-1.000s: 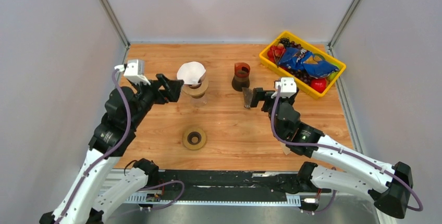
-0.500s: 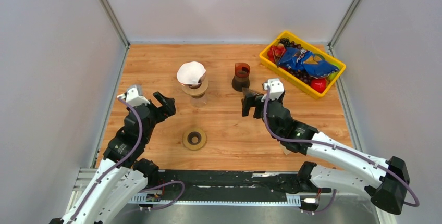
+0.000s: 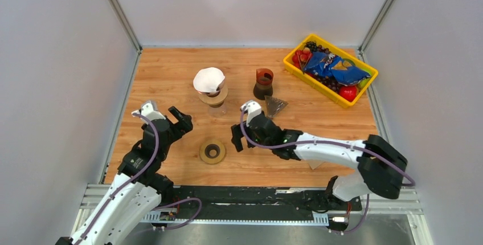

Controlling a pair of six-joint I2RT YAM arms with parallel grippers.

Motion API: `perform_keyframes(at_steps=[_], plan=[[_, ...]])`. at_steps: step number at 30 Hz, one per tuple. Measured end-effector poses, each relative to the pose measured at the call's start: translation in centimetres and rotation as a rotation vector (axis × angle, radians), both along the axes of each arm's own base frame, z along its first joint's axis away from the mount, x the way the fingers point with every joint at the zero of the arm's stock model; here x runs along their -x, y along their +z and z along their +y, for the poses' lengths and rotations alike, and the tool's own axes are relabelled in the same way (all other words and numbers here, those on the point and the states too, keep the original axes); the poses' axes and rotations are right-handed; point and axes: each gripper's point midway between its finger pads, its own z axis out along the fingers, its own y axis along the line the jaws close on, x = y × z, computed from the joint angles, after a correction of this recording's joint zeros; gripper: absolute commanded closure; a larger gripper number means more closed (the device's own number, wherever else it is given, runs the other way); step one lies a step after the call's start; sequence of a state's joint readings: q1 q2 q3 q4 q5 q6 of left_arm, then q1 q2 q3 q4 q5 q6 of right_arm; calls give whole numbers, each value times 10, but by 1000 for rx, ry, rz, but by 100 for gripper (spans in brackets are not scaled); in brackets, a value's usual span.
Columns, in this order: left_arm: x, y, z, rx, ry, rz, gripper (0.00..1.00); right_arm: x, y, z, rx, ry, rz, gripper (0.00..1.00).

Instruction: Place the coffee filter in the dripper

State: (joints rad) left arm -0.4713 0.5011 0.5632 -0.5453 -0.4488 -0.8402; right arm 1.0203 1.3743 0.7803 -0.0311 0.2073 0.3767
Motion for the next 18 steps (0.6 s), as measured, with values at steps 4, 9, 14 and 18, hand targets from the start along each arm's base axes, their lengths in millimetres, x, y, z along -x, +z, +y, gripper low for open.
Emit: perform_keyframes(at_steps=[4,9,14,18], plan=[[3,1,4,13,19,-27,0,24,-27,30,47,87,23,1],[6,-8,10,13,44,-28,0,31,-41,55,53,104,13,4],[6,-14,13,6,59,-20,0,27,-52,76,67,93,-17,11],[6,-16,12,5,59,-16,0,26,-65,89,84,96,-19,17]])
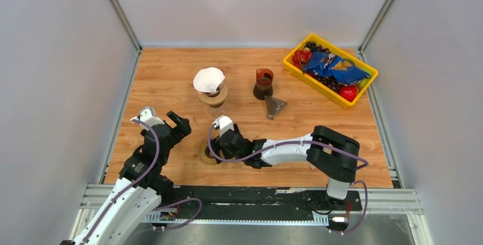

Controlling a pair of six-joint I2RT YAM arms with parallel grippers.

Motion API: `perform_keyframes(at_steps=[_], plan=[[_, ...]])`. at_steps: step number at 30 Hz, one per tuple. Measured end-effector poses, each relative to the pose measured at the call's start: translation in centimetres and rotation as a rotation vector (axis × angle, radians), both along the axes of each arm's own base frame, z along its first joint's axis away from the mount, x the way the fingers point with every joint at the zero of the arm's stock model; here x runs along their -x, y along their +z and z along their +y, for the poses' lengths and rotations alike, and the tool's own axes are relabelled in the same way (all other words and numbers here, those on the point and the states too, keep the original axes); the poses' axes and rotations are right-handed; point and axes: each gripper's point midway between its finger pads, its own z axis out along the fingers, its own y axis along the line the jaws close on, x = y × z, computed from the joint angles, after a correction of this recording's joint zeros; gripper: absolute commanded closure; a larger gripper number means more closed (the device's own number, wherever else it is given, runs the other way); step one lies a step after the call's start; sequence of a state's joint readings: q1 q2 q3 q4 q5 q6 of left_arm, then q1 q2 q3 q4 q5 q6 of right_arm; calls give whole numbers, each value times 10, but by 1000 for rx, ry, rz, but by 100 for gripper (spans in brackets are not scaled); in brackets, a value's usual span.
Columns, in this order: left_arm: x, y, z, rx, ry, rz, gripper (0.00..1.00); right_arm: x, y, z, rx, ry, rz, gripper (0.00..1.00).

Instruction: Place the coffee filter in the dripper

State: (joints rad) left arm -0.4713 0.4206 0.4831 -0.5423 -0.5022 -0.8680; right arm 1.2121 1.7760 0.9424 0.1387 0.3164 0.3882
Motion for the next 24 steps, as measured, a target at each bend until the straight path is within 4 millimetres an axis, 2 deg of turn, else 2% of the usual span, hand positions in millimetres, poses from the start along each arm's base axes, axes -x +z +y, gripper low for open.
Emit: perform_keyframes(at_steps=[6,19,24], plan=[[0,-10,-1,-10,-3,27,0,3,-18,1,39,-2,6,25],[0,-14,-1,-11,0,42,0,7,-27,13,53,0,-13,54],[-1,-17,-1,-16,1,53,0,6,-24,14,51,-10,-26,67]])
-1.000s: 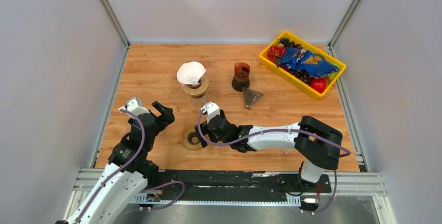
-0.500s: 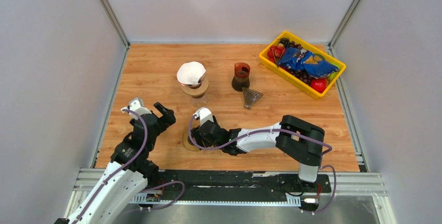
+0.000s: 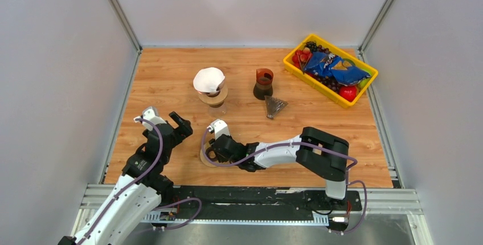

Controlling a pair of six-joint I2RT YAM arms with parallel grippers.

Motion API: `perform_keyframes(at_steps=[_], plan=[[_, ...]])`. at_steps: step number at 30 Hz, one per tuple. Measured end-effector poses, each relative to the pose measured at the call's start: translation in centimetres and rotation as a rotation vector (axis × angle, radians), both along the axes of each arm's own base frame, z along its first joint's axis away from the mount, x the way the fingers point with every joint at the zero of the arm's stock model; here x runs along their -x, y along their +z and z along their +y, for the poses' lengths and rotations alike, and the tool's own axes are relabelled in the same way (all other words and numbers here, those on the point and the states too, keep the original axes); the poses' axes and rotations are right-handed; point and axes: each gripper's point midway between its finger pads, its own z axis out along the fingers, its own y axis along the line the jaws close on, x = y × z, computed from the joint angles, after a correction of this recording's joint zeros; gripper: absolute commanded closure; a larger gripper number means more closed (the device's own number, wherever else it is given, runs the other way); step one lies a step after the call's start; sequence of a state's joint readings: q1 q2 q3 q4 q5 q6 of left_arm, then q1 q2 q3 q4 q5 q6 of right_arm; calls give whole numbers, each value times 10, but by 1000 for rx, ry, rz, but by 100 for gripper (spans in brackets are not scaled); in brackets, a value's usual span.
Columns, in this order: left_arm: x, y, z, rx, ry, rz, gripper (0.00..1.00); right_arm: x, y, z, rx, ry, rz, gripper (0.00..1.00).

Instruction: Place the coffee filter in the dripper

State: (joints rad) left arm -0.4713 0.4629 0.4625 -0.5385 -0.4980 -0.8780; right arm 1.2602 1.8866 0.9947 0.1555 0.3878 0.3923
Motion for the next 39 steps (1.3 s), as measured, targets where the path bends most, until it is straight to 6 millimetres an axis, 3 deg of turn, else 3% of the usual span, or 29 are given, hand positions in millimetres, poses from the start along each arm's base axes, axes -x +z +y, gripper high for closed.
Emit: perform_keyframes(at_steps=[9,23,31,35,39], plan=[[0,-1,-1,0,-3,3,0,1,5,-3,-1,-1,-5,89],[-2,-3,-10,20,-48,4,0,6,61,-22,-94,31,-43,94],[-4,-4,-13,18,-58,4,0,-18,81,-69,-133,0,-51,94],[-5,-7,-13,7,-61,16,0,-43,95,-107,-175,-78,-57,94],[-6,-10,-14,-3,-64,27,0,-70,123,-149,-229,-192,-101,93]])
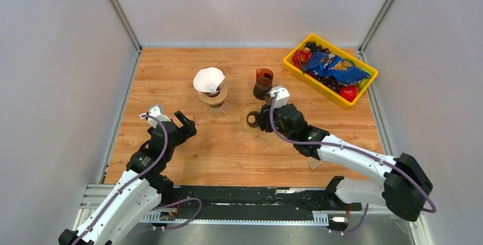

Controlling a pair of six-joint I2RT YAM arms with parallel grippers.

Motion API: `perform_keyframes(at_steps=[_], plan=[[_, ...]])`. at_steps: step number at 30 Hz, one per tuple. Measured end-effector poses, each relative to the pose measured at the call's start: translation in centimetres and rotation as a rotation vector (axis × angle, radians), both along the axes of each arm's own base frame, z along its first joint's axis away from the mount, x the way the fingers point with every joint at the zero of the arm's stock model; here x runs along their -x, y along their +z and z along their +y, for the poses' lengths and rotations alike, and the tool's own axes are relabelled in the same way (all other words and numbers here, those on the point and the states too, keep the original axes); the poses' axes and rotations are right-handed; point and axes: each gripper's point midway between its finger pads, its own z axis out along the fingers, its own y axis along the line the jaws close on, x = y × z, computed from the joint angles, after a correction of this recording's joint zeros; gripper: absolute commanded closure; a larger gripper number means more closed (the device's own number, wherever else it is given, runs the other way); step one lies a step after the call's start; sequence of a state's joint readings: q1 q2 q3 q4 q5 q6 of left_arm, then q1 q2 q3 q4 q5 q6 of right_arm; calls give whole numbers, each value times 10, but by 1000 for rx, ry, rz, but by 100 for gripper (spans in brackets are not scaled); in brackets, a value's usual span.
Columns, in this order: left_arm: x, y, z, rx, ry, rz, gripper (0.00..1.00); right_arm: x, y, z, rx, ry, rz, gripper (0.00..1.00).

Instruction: Place the coffee filter in the dripper

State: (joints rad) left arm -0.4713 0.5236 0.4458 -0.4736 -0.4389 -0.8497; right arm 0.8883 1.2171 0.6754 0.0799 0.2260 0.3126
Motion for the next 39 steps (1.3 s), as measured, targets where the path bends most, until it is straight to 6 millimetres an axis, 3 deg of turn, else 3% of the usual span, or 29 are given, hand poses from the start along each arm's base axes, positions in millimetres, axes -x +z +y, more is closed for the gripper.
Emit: perform_keyframes(at_steps=[4,8,14,20,27,33,39], plan=[[-1,-6,-1,-16,-7,24,0,-29,35,-45,-74,-143,-55,91],[-1,-10,-3,-24,-16,41,0,-54,49,-89,-103,-295,-65,91],[-2,-11,-3,-35,-20,45,0,-82,55,-117,-91,-416,-15,91],[-2,-7,0,-34,-10,27,0,-115,76,-117,-103,-446,-12,90],[-3,-4,1,-31,-3,12,0,-163,100,-86,-92,-387,-26,89],[-3,-7,1,-40,-1,26,0,-204,67,-65,17,-348,50,88],[-3,-8,2,-42,-1,30,0,-217,33,-60,134,-327,143,83]])
